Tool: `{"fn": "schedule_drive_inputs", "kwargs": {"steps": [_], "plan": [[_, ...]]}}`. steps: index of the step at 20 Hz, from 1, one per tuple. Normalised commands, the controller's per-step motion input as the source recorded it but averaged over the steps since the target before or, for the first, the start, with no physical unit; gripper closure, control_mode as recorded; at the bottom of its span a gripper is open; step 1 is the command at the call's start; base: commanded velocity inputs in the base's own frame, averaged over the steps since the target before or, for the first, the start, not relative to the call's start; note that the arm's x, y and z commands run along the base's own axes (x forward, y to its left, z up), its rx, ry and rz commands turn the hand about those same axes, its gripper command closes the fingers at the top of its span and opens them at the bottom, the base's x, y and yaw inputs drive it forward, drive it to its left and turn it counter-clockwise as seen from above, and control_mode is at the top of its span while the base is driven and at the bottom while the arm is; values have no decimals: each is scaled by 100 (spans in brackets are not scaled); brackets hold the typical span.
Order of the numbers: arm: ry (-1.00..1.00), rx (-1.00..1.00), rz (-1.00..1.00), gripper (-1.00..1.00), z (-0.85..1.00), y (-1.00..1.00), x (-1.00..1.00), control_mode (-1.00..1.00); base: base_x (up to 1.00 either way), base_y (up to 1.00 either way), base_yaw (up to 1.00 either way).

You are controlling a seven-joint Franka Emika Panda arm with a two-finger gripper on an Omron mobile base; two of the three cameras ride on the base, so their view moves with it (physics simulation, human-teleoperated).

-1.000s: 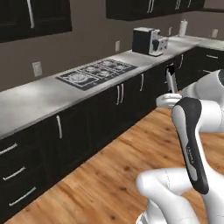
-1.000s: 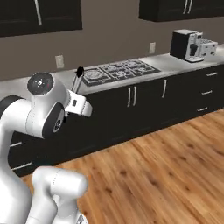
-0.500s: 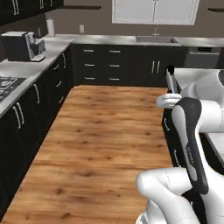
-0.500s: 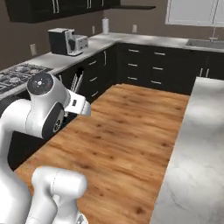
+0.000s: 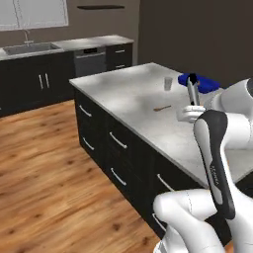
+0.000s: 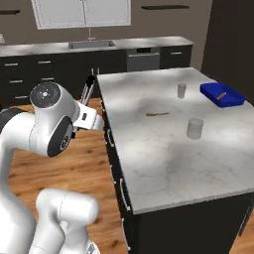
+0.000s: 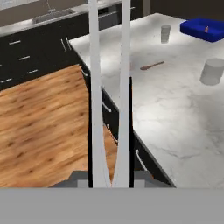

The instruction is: Take the tongs from the drawer on the right and place them on the dining counter next to the tray containing the kebab skewer.

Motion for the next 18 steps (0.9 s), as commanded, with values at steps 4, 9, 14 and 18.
{"fn": "schedule_drive_inputs", "kwargs": {"steps": [4, 9, 14, 18], "plan": [[0, 0, 0, 100, 0, 0, 0, 100, -20, -44, -68], [0, 0, 0, 100, 0, 0, 0, 100, 2, -100, 20], [0, 0, 0, 100, 0, 0, 0, 100, 14, -100, 37], [0, 0, 0, 100, 0, 0, 0, 100, 1, -100, 32]]}}
